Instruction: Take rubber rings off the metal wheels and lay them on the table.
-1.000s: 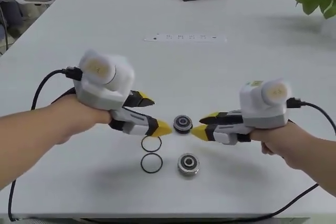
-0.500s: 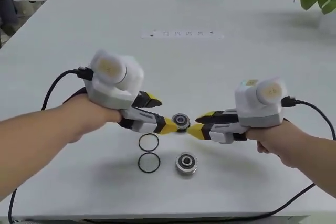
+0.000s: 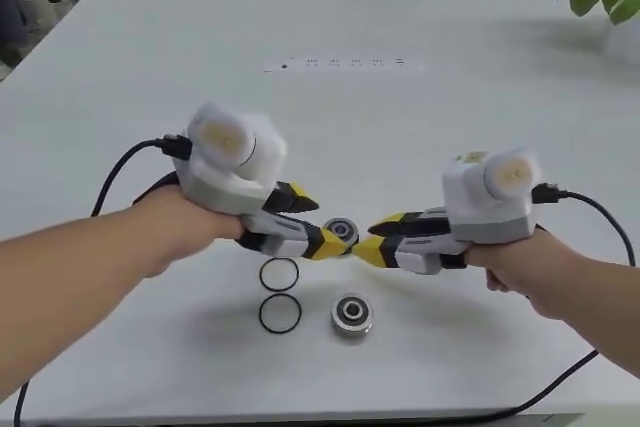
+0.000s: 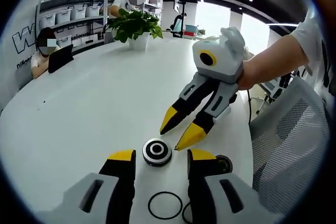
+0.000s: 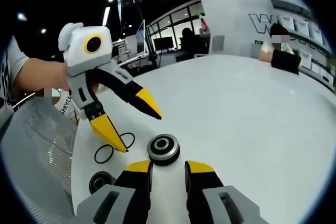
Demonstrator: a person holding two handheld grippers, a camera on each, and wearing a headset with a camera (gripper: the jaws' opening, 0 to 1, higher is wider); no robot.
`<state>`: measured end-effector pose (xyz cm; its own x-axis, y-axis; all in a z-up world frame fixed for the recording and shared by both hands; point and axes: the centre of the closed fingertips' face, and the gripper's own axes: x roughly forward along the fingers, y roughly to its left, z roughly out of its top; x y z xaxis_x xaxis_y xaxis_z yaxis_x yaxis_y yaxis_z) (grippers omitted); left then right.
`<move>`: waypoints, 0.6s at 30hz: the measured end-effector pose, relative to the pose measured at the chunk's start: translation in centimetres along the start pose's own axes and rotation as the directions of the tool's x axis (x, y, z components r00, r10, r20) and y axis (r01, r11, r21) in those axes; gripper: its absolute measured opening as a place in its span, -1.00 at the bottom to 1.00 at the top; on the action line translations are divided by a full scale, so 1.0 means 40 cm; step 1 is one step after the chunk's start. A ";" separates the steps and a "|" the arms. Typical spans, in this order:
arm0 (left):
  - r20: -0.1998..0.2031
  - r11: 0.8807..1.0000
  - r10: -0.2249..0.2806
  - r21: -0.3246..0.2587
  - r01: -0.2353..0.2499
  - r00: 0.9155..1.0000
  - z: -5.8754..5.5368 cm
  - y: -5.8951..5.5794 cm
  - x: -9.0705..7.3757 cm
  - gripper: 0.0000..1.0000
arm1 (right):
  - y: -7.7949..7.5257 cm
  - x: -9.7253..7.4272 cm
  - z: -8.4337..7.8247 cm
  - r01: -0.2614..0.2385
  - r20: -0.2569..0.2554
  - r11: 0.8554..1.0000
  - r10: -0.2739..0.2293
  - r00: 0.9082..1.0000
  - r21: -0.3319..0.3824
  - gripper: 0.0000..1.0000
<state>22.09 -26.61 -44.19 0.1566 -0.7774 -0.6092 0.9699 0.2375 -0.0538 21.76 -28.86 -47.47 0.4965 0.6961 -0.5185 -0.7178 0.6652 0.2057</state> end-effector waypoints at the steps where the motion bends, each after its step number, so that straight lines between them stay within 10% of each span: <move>1: -0.002 1.000 -0.001 0.002 0.001 1.000 0.000 -0.001 0.002 -0.33 | -0.001 0.000 -0.001 0.000 -0.001 1.000 0.000 1.000 -0.002 -0.56; 18: -0.029 1.000 -0.004 0.011 0.004 1.000 -0.016 0.002 0.046 -0.60 | -0.005 -0.002 -0.007 -0.001 0.002 1.000 0.001 1.000 0.005 -0.55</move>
<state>22.35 -27.65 -45.82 0.1475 -0.7608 -0.6319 0.9725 0.2281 -0.0476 21.74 -29.13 -47.69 0.4967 0.6973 -0.5168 -0.7156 0.6659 0.2108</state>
